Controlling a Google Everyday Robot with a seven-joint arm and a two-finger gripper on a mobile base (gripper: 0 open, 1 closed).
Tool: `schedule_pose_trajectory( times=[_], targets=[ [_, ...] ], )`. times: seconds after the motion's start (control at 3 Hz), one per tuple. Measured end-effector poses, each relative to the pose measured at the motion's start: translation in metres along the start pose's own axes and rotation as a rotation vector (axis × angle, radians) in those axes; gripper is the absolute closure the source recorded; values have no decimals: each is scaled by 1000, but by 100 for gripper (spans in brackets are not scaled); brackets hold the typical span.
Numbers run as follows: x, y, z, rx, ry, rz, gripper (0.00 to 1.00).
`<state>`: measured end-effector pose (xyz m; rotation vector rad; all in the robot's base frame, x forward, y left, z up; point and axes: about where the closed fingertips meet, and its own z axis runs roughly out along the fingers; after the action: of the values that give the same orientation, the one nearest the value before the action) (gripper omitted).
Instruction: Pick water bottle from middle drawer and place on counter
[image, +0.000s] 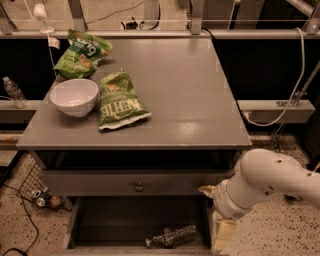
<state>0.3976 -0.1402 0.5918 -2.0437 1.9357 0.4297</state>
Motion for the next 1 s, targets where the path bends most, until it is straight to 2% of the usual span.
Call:
schedule_pose_trajectory(
  times=[0.33,0.67,1.0],
  targets=[
    [-10,11,24,-28,4,-85,0],
    [-16,9,51,-48,-1,-120,0],
    [-16,9,51,-48,-1,-120,0]
  ],
)
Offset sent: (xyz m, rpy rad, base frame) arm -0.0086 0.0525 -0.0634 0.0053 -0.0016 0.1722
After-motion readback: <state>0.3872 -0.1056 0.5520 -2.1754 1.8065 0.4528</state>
